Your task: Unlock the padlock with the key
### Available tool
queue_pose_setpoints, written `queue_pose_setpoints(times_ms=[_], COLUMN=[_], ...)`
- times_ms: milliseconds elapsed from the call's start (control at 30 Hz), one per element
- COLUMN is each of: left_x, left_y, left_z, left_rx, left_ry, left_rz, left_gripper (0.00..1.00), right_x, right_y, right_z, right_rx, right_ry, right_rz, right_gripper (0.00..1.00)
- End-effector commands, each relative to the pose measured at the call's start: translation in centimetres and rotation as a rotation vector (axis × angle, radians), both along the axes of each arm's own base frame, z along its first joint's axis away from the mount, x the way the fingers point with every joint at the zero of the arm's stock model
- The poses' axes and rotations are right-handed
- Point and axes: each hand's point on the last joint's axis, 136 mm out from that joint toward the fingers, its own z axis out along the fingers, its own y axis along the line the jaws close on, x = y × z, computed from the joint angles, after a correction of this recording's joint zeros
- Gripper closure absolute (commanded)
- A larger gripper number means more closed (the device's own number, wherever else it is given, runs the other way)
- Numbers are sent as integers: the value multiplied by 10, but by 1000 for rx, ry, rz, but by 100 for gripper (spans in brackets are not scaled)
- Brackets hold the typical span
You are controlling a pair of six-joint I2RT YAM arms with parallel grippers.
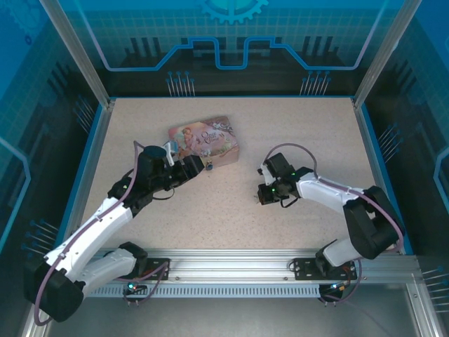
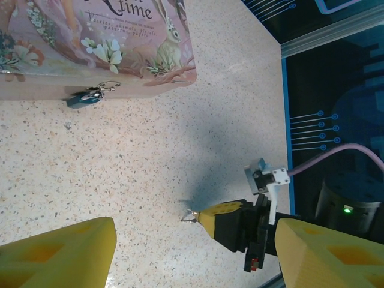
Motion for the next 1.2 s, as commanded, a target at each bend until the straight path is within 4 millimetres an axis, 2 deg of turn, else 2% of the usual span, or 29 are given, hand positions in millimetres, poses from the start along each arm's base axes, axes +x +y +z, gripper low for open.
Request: queue_pose_setpoints(times_ms=[0,233,333,433,600,633,833,1167], left_x=[-1,6,10,12,14,15,16,17], left_y=[-6,-33,-44,-57,-80,-84,-101,-103], left_z=[15,43,49,55,58,56,52,47], left_rx=[-31,-188,-212,-225,-237,-235,-235,-215], left_ry=[-61,-153,-179,-202,-208,-204,-195,-191], left_rz=[-48,-132,-161,-196,-249,-257,-292,-292], left_gripper=[29,34,38,39,43,44,50,56], right_x=[12,34,38,37,32,31,22,13], right_y=[15,40,50,61,71,75,92,106], right_z=[33,110,136,154,170,178,194,198], right_rx=[163,458,569,626,700,727,772,807], right_ry=[-89,-307,-374,-403,-404,-421,-415,-391], right_rz=[-35,-115,-139,-133,-137,-127,-80,-53], right_gripper=[100,100,100,100,100,100,100,100])
